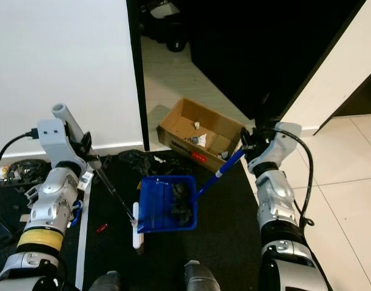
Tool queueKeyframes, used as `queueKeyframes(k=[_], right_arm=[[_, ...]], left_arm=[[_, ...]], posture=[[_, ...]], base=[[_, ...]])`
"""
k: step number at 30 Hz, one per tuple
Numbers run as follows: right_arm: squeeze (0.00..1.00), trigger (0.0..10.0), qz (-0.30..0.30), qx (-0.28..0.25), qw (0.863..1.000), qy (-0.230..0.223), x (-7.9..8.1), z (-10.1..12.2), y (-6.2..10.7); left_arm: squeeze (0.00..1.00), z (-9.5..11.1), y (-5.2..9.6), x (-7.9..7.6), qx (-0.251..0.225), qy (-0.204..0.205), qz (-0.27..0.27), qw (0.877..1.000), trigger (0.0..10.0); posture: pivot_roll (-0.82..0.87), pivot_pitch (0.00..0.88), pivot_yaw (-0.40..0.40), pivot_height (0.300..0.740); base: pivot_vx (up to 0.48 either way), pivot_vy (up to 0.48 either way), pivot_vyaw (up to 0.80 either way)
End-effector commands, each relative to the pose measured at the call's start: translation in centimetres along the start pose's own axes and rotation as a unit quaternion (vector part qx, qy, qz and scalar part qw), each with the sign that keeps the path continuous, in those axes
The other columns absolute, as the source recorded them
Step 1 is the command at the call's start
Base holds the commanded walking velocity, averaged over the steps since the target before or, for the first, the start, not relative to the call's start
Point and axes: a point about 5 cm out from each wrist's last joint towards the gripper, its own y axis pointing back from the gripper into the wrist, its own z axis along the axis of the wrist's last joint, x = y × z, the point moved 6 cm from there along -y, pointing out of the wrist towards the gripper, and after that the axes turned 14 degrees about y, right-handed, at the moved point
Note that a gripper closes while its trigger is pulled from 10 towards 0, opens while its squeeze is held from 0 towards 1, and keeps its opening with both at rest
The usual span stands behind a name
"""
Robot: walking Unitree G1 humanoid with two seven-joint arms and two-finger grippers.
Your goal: Sweep floor
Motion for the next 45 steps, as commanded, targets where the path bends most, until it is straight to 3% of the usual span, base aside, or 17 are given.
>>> queueKeyframes(k=[1, 6, 15, 33, 37, 39, 45], right_arm=[[0.00, 10.0, 0.002, 0.037, 0.999, -0.013, 0.7, -2.3, 0.9], [0.00, 10.0, 0.009, 0.054, 0.998, -0.012, 1.6, -3.8, 1.7], [0.00, 10.0, 0.012, 0.056, 0.998, -0.004, 1.8, -4.0, 1.8], [0.00, 10.0, 0.031, 0.088, 0.995, 0.020, 2.7, -5.8, 2.5], [0.00, 10.0, 0.038, 0.084, 0.995, 0.031, 2.9, -5.6, 2.3], [0.00, 10.0, 0.035, 0.081, 0.995, 0.035, 2.4, -5.4, 2.3], [0.00, 10.0, 0.029, 0.080, 0.995, 0.043, 1.6, -5.3, 2.4]], left_arm=[[0.00, -2.3, 0.6, 0.1, 0.026, 0.001, -0.002, 1.000, 10.0], [0.00, -3.4, 1.2, 0.6, 0.033, -0.006, 0.002, 0.999, 10.0], [0.00, -2.6, 1.3, 1.8, 0.001, -0.035, 0.023, 0.999, 10.0], [0.00, -4.9, 1.7, 1.3, 0.027, -0.042, 0.014, 0.999, 10.0], [0.00, -3.8, 1.5, 1.2, 0.010, -0.087, -0.003, 0.996, 10.0], [0.00, -2.0, 1.0, 1.3, -0.009, -0.125, -0.019, 0.992, 10.0], [0.00, 0.1, 0.6, 1.4, -0.034, -0.139, -0.028, 0.989, 10.0]], posture=[[-0.01, 0.096, -0.022, 0.740], [-0.01, 0.095, -0.023, 0.740], [0.00, 0.086, -0.027, 0.740], [0.00, 0.077, -0.025, 0.740], [-0.01, 0.077, -0.023, 0.740], [-0.01, 0.077, -0.023, 0.740], [0.00, 0.076, -0.021, 0.740]], base=[[0.000, 0.000, 0.00], [0.000, 0.000, 0.00], [0.000, 0.000, 0.00], [0.000, 0.000, 0.00], [0.000, 0.000, 0.00], [0.000, 0.000, 0.00], [0.000, 0.000, 0.00]])
